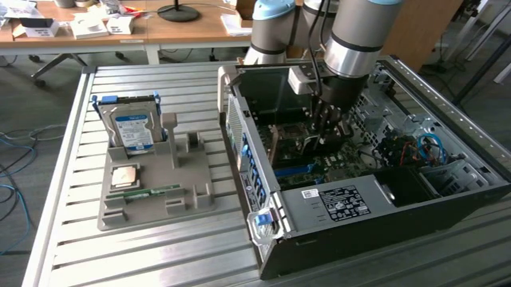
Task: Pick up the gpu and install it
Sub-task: 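Insert the gpu into the slot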
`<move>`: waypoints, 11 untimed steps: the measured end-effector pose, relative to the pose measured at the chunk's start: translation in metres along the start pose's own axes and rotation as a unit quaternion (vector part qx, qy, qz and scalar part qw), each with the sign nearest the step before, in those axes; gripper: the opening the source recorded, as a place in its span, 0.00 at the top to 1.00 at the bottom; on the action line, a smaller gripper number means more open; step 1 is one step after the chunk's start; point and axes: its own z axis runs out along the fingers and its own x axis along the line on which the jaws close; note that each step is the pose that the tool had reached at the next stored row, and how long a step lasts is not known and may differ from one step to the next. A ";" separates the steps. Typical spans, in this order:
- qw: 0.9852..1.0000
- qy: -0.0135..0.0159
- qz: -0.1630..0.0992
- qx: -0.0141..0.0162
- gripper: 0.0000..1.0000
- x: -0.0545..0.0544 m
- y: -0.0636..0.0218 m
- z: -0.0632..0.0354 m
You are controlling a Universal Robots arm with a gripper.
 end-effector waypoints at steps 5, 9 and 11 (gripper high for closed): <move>1.000 0.000 0.000 0.000 0.74 0.000 0.0050 0.0004; 1.000 0.000 0.000 0.000 0.74 0.002 0.0050 0.0007; 1.000 0.000 0.000 0.000 0.74 0.003 0.0050 0.0007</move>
